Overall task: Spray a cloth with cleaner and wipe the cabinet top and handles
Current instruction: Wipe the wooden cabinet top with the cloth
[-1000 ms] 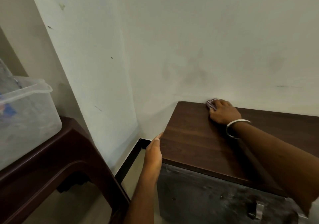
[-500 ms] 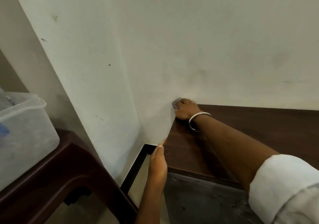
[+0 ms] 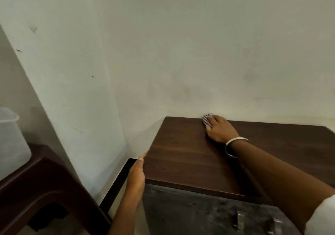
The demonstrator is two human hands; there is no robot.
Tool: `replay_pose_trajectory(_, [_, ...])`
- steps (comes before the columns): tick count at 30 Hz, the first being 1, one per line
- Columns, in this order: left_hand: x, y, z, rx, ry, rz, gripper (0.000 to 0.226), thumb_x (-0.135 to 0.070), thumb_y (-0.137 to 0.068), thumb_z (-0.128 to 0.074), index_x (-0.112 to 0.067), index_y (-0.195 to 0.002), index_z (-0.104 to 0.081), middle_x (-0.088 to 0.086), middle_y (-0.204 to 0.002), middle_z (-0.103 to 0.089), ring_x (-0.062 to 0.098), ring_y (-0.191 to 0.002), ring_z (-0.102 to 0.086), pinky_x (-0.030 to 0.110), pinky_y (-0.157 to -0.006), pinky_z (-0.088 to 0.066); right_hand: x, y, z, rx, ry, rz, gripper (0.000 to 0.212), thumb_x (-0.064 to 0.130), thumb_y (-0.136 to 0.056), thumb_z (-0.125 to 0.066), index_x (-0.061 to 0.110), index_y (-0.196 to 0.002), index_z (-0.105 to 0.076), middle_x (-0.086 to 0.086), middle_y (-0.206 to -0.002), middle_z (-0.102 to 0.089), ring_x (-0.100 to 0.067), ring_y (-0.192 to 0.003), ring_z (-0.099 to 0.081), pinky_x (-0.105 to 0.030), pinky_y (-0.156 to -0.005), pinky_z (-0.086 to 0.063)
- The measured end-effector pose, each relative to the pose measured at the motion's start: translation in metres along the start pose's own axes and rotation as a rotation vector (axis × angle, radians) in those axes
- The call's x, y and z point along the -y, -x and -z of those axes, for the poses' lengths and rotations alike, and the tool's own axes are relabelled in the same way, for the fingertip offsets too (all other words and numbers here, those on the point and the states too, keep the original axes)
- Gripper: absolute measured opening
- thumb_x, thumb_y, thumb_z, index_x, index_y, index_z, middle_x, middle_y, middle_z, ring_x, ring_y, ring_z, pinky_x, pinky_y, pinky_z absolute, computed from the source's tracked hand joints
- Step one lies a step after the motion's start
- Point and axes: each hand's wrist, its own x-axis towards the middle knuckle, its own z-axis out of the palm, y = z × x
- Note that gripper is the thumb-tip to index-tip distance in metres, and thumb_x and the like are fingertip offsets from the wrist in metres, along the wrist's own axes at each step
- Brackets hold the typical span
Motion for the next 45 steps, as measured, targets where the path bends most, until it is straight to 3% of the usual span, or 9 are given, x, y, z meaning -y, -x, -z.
replay_pose_trajectory(3, [-0.004, 0.006, -0.001, 0.001, 0.01, -0.018, 0.037, -0.019, -0.101, -0.037, -0.007, -0.127, -0.061, 0.016, -0.123, -0.063, 0.027, -0.106, -0.059, 0.032, -0.092, -0.044, -0.053, 0.032, 0.021, -0.032, 0.022, -0.091, 0.059, 0.039, -0.096, -0.033, 0.019, -0.151, -0.027, -0.006, -0.159, -0.022, -0.026, -0.146, -0.019, -0.04, -0.121, -0.015])
replay_pose_trajectory(6, [-0.006, 0.015, -0.007, 0.002, 0.019, -0.047, 0.039, -0.017, -0.103, -0.034, -0.003, -0.132, -0.055, 0.018, -0.13, -0.058, 0.031, -0.118, -0.054, 0.032, -0.093, -0.04, -0.104, 0.063, 0.042, -0.059, 0.044, -0.178, 0.057, 0.038, -0.097, -0.033, 0.02, -0.151, -0.027, -0.005, -0.159, -0.023, -0.025, -0.147, -0.019, -0.039, -0.121, -0.011])
replay_pose_trajectory(10, [-0.009, 0.023, -0.01, -0.016, 0.017, -0.038, 0.039, -0.019, -0.103, -0.034, -0.002, -0.133, -0.053, 0.02, -0.134, -0.055, 0.027, -0.109, -0.053, 0.032, -0.091, -0.038, -0.159, 0.102, 0.065, -0.069, 0.062, -0.291, 0.057, 0.037, -0.097, -0.034, 0.021, -0.152, -0.026, -0.005, -0.16, -0.02, -0.024, -0.148, -0.016, -0.038, -0.122, -0.006])
replay_pose_trajectory(20, [-0.011, 0.024, -0.01, -0.044, -0.063, -0.024, 0.04, -0.02, -0.103, -0.036, 0.0, -0.131, -0.055, 0.019, -0.133, -0.055, 0.033, -0.125, -0.049, 0.03, -0.091, -0.035, -0.226, 0.175, 0.095, -0.171, 0.057, -0.5, 0.055, 0.041, -0.094, -0.038, 0.029, -0.148, -0.035, -0.003, -0.158, -0.027, -0.027, -0.144, -0.024, -0.042, -0.12, -0.017])
replay_pose_trajectory(28, [-0.012, 0.02, -0.01, -0.091, -0.13, 0.036, 0.04, -0.024, -0.1, -0.04, 0.004, -0.123, -0.057, 0.019, -0.117, -0.058, 0.034, -0.11, -0.055, 0.032, -0.084, -0.037, -0.168, 0.188, 0.083, -0.151, 0.091, -0.407, 0.053, 0.037, -0.096, -0.039, 0.027, -0.148, -0.033, -0.004, -0.159, -0.024, -0.027, -0.147, -0.019, -0.039, -0.122, -0.007])
replay_pose_trajectory(31, [-0.006, 0.007, -0.005, -0.105, -0.2, 0.063, 0.047, -0.033, -0.098, -0.04, 0.003, -0.122, -0.059, 0.021, -0.124, -0.059, 0.038, -0.111, -0.056, 0.04, -0.092, -0.044, -0.131, 0.194, 0.074, -0.146, 0.08, -0.32, 0.054, 0.038, -0.096, -0.039, 0.027, -0.148, -0.034, -0.004, -0.159, -0.025, -0.026, -0.146, -0.02, -0.04, -0.122, -0.009])
replay_pose_trajectory(35, [-0.005, 0.008, -0.003, -0.13, -0.25, 0.064, 0.052, -0.035, -0.099, -0.037, 0.004, -0.129, -0.053, 0.026, -0.134, -0.052, 0.041, -0.119, -0.051, 0.043, -0.101, -0.041, -0.073, 0.204, 0.059, -0.123, 0.066, -0.199, 0.057, 0.045, -0.096, -0.039, 0.027, -0.149, -0.031, -0.003, -0.159, -0.024, -0.025, -0.147, -0.018, -0.042, -0.121, -0.012])
replay_pose_trajectory(45, [0.001, 0.04, 0.0, -0.181, -0.338, 0.087, 0.062, -0.042, -0.103, -0.023, 0.006, -0.133, -0.049, 0.027, -0.14, -0.047, 0.042, -0.127, -0.046, 0.042, -0.105, -0.035, 0.052, 0.219, 0.029, 0.08, 0.014, 0.047, 0.093, 0.075, -0.082, -0.043, 0.03, -0.154, -0.008, 0.0, -0.163, 0.0, -0.025, -0.15, 0.005, -0.045, -0.122, -0.001])
